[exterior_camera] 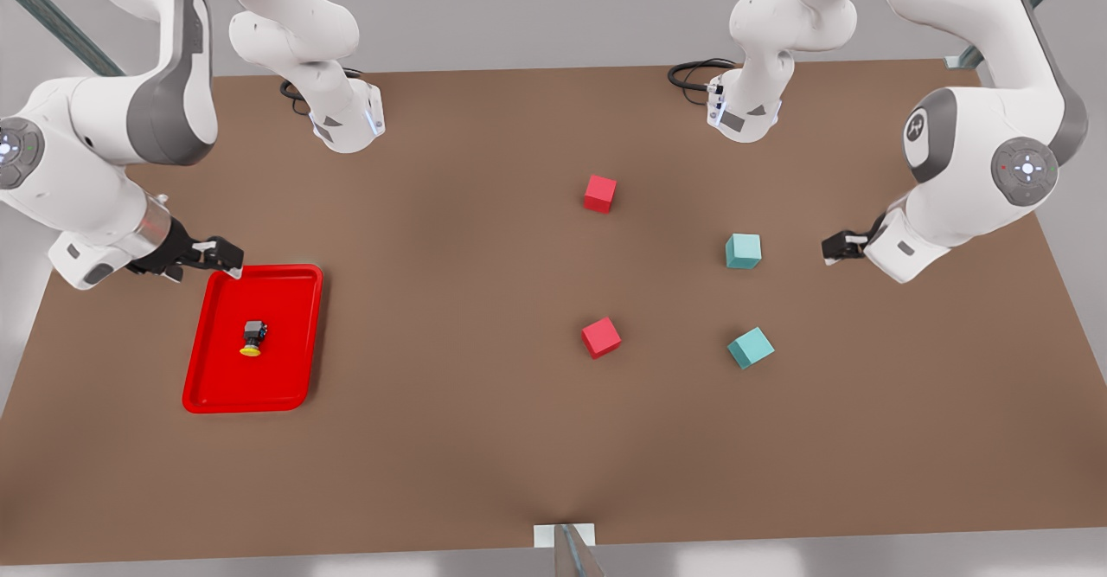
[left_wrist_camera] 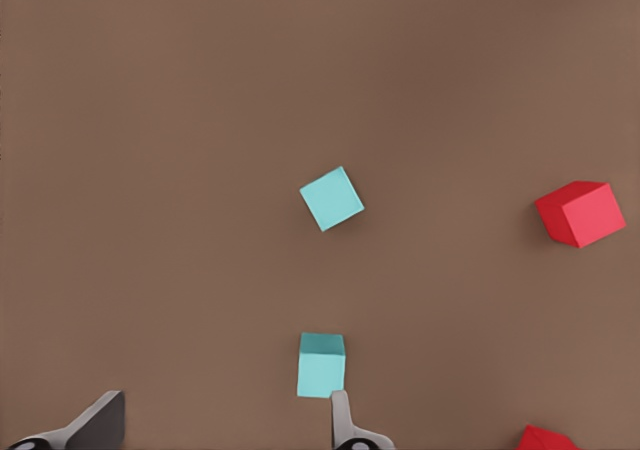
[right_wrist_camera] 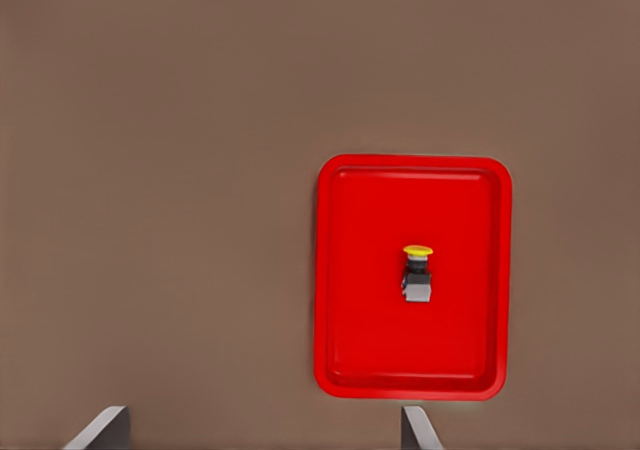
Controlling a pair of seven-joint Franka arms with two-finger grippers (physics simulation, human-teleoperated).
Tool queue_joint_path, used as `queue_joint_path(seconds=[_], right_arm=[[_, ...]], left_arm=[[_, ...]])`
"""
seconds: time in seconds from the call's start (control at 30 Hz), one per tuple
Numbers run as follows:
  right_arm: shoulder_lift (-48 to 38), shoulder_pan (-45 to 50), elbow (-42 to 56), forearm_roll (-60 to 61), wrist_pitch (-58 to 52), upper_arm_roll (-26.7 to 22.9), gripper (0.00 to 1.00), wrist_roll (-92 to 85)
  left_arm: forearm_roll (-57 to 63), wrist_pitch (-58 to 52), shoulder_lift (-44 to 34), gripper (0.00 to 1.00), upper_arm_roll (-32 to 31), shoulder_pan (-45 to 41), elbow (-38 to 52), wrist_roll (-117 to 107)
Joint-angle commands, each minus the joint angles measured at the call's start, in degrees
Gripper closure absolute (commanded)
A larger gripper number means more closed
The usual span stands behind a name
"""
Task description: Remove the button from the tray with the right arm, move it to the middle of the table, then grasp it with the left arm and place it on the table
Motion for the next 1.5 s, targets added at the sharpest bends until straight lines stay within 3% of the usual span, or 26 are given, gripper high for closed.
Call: queue_joint_path(seconds=[0.0, 0.1, 0.17, 0.33, 0.5, 0.63, 1.47], right_arm=[[0.38, -0.06, 0.04, -0.12, 0.11, -0.09, 0.00, -1.24], [8.72, -2.25, 1.45, -0.12, 1.16, -0.44, 0.00, -1.15], [14.35, -6.91, -3.02, -0.21, 12.04, -0.44, 0.00, -2.12], [15.24, -9.64, -25.97, -0.21, 39.66, -0.44, 0.00, -2.03], [16.03, -12.89, -26.59, -0.12, 45.20, -0.35, 0.00, -2.21], [19.19, -14.91, -25.80, 0.41, 45.38, -0.18, 0.00, -18.20], [26.40, -15.00, -25.98, 0.85, 44.41, -0.09, 0.00, -21.10]], left_arm=[[0.23, 3.18, -0.05, 0.00, 0.01, 0.03, 0.02, -0.52], [0.23, 3.18, 0.13, 0.00, 0.01, 0.03, 0.02, -0.43], [0.23, 3.18, 0.13, 0.00, 0.01, 0.03, 0.02, -0.43], [0.31, 3.10, 0.57, 0.00, 0.10, 0.12, -0.16, -0.43], [0.31, 2.92, 1.36, 0.00, 0.10, 0.12, -0.16, -0.43], [0.31, 2.92, 1.53, 0.00, 0.10, 0.21, -0.16, -0.43], [0.23, 3.01, 3.29, 0.00, 0.19, 0.38, -0.16, -0.34]])
